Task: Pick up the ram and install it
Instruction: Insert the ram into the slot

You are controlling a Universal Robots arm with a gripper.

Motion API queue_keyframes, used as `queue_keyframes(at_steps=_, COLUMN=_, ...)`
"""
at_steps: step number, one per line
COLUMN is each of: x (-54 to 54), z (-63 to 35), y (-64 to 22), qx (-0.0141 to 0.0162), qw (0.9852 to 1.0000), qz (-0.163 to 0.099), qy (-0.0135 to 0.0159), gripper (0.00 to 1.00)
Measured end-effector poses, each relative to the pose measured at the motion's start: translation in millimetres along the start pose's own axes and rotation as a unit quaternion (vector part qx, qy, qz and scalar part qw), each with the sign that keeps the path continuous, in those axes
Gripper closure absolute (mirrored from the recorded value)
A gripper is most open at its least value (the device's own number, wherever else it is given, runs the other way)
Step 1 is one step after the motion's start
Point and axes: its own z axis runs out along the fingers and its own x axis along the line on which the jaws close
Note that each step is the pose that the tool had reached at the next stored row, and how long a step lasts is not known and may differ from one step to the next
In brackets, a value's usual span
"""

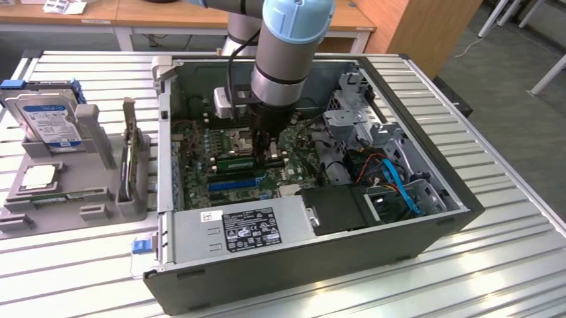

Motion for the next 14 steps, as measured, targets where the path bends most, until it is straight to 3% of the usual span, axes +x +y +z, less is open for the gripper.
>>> queue_keyframes(at_steps=1, x=0.0, z=0.0, y=0.0, qx=0.0000, qw=1.0000, qz=0.000, qy=0.0000, gripper=0.73)
queue_keyframes(at_steps=14, x=0.0, z=-0.5, y=0.0, qx=0.0000, qw=1.0000, qz=0.000, qy=0.0001, gripper=0.73)
